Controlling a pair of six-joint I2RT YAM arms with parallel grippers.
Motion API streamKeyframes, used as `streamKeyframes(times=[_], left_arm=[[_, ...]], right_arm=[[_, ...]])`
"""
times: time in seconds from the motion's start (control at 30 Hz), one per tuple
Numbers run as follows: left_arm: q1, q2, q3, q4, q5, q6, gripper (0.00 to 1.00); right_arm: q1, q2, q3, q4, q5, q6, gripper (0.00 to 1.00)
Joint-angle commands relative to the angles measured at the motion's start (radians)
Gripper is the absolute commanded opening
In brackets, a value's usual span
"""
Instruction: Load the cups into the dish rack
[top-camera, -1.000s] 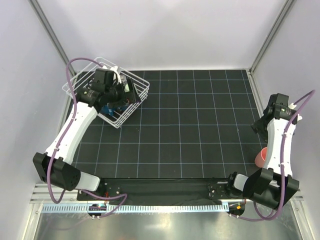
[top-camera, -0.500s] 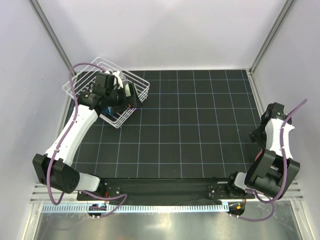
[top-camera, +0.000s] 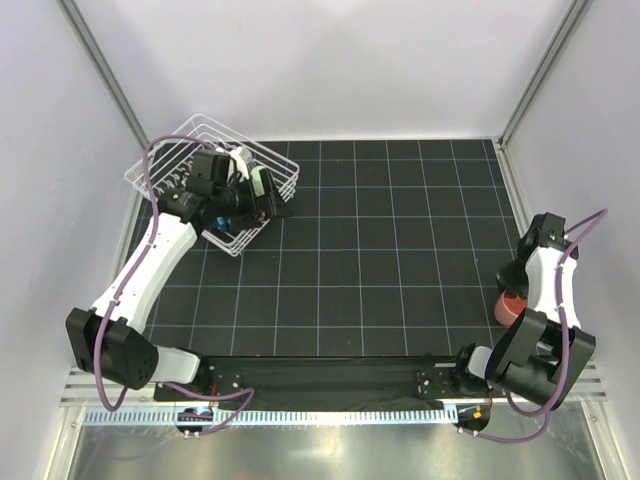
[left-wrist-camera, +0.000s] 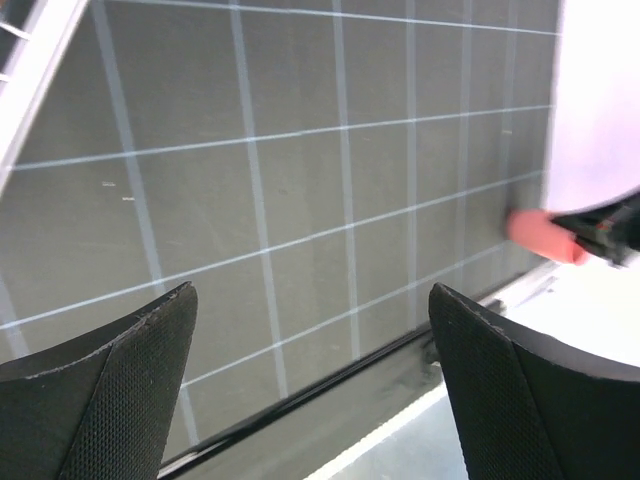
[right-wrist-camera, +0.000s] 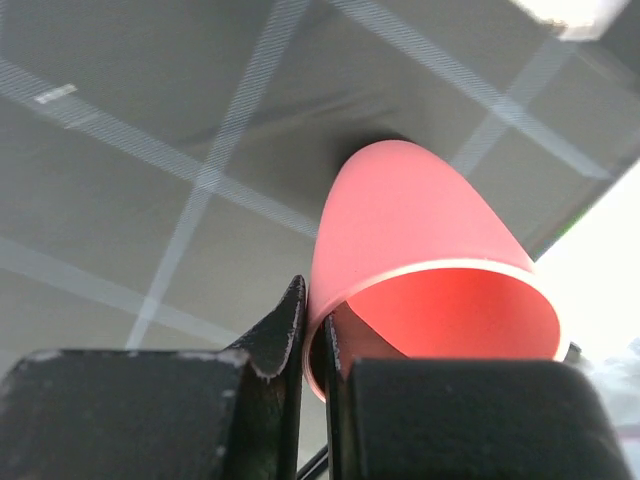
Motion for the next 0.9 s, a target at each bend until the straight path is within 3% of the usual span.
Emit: streamKeyframes(times=[0.0,0.17,0.33,0.53,0.63,0.87], left_arm=[[0.001,-0.005,-0.033,0.118,0.121,-0.083,0.93],[0.001,0.020,-0.067,0.202,0.216,-0.180,1.00],[0.000,0.032,-0.069,0.318,0.279,-0.238,1.00],[-0.005,0.009,-0.108,0.503,0.391,-0.340,1.00],[-0.008,0.009,-0.093,0.540,0.444,-0.335,1.00],[-0.020,-0.011,-0.107,0.655,0.527,-0.353,1.00]], right_arm=[[0.027,-0.076,0.049,0.074,-0.284,-0.056,0.04],[0.188,-0.174,0.043,0.218,-0.590,0.007,0.04],[0.403,-0.090,0.190,0.339,-0.942,0.086,0.04],[0.619,-0.059,0.287,0.633,-1.121,0.276,0.04],[0.670,-0.039,0.313,0.761,-1.185,0.407,0.04],[0.699,-0.035,0.298,0.936,-1.269,0.519,0.04]])
